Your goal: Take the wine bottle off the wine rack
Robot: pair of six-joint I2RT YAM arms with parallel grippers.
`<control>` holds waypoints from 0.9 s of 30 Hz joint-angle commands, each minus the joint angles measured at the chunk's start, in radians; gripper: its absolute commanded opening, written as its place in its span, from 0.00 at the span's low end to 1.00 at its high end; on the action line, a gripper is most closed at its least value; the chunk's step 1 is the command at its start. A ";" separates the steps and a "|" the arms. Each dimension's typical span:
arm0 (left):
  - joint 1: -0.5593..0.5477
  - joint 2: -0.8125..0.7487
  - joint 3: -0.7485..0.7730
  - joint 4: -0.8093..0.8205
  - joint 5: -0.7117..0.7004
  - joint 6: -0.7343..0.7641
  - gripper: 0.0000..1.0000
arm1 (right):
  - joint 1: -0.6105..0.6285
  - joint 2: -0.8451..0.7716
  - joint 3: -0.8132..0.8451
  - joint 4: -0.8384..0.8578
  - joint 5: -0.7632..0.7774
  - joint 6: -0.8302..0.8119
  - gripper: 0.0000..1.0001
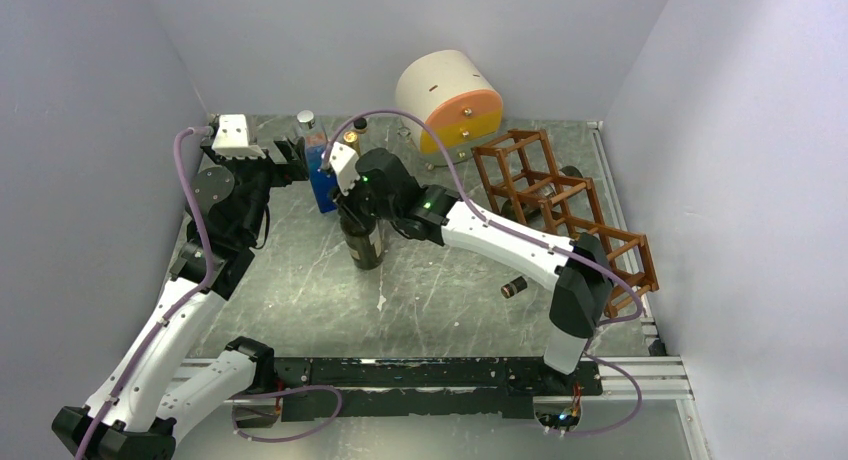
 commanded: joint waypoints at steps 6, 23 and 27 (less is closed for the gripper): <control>-0.005 -0.008 0.012 0.019 -0.009 -0.004 0.94 | -0.008 0.029 0.072 0.044 -0.082 -0.009 0.00; -0.004 -0.011 0.012 0.018 -0.010 -0.003 0.94 | -0.008 0.035 0.070 0.005 -0.037 -0.036 0.44; -0.005 -0.014 0.011 0.019 -0.011 -0.001 0.94 | -0.007 0.013 0.075 0.004 -0.024 -0.040 0.62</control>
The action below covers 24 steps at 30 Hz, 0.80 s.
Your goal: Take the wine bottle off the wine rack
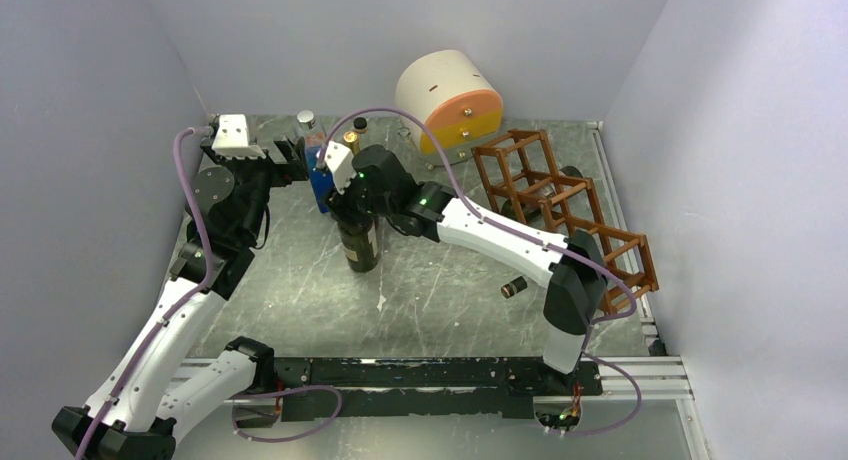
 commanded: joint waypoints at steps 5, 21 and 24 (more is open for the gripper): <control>-0.004 -0.018 0.012 0.017 -0.013 -0.001 0.94 | -0.001 -0.073 0.040 0.012 0.009 -0.026 0.76; -0.005 -0.060 0.006 0.025 -0.082 0.023 0.94 | 0.002 -0.667 -0.256 -0.280 0.090 -0.241 1.00; -0.005 -0.058 0.009 0.023 -0.085 0.027 0.94 | 0.006 -0.764 -0.254 -0.429 0.156 -0.277 1.00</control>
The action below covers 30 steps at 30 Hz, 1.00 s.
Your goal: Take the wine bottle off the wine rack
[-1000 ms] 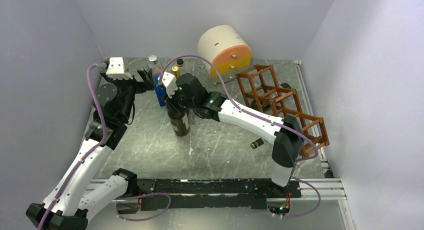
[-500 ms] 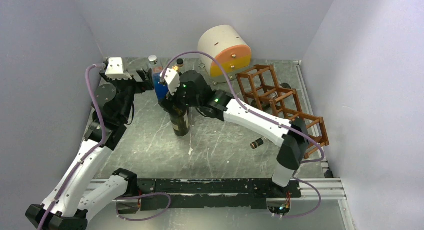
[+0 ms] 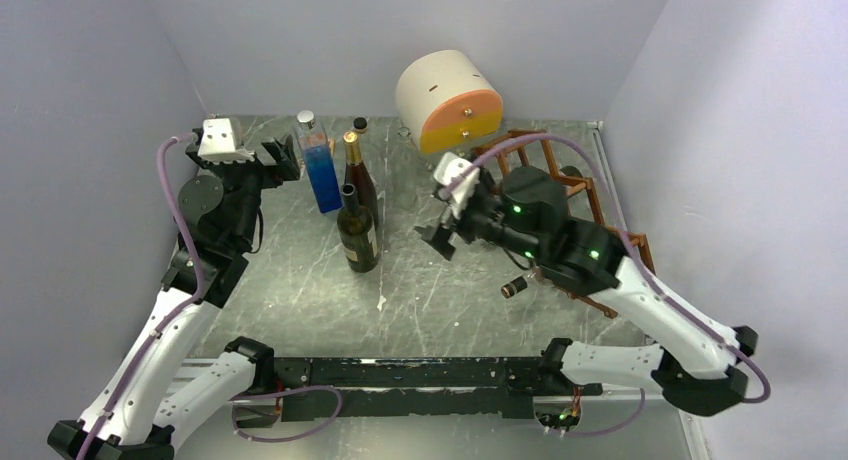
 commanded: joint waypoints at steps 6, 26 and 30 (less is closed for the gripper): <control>-0.005 -0.013 0.007 0.028 -0.034 0.024 0.94 | 0.003 -0.141 -0.113 -0.529 0.185 -0.187 1.00; -0.005 -0.027 0.010 0.024 -0.009 0.012 0.94 | 0.003 -0.121 -0.670 -0.498 0.484 -0.544 1.00; -0.005 -0.021 0.011 0.022 -0.006 0.009 0.94 | 0.002 -0.111 -0.698 -0.424 0.510 -0.602 1.00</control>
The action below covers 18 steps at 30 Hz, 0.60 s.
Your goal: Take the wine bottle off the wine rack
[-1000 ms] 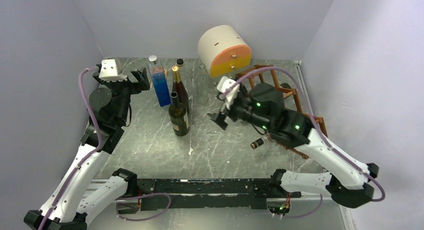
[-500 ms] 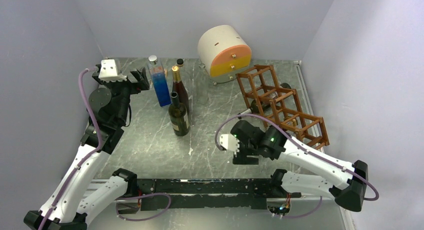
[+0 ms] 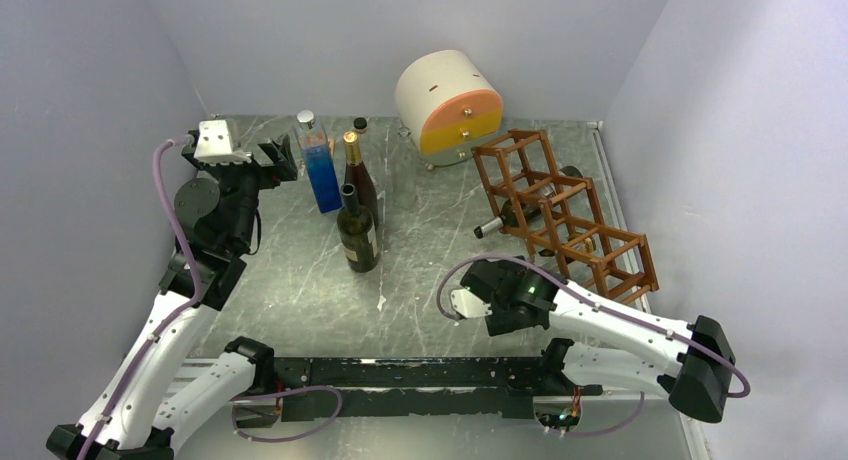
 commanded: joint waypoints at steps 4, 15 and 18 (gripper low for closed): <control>-0.005 -0.004 0.011 0.023 0.010 -0.005 0.94 | -0.001 0.016 -0.075 0.169 0.080 -0.139 0.94; -0.007 0.010 0.011 0.021 0.016 -0.014 0.94 | -0.013 -0.024 -0.217 0.304 0.146 -0.228 0.81; -0.006 0.010 0.010 0.020 0.018 -0.014 0.94 | -0.023 -0.051 -0.255 0.345 0.181 -0.258 0.75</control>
